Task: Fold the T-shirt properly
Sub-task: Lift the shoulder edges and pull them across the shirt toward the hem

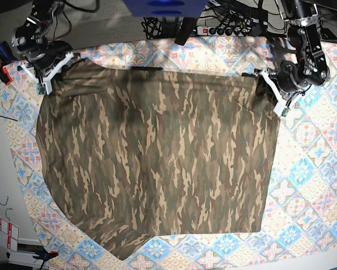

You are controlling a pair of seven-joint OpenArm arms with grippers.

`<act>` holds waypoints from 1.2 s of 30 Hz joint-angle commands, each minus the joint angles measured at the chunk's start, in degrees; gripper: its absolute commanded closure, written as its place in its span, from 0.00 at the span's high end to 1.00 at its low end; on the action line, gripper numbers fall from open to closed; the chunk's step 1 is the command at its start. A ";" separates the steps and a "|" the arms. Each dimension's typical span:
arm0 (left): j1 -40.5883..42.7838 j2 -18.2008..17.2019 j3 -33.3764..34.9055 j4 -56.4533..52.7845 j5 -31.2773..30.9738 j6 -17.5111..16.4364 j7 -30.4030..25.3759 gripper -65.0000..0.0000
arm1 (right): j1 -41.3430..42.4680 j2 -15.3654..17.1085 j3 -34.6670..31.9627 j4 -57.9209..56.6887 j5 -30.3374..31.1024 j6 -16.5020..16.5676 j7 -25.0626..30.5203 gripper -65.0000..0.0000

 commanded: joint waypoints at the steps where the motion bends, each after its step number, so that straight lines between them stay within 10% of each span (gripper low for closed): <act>1: -1.35 -1.35 -0.73 0.92 0.68 0.58 0.56 0.02 | 1.37 0.73 0.58 1.33 -2.06 -1.39 -0.22 0.01; 23: -23.94 1.46 -0.73 -11.21 14.13 0.58 8.13 0.02 | 22.12 0.99 0.14 -3.85 -21.05 -1.39 -7.16 0.01; 36: -33.96 0.32 -0.47 -31.43 24.24 0.58 -2.95 0.02 | 34.34 5.03 -4.96 -20.47 -24.48 -1.39 -6.72 0.01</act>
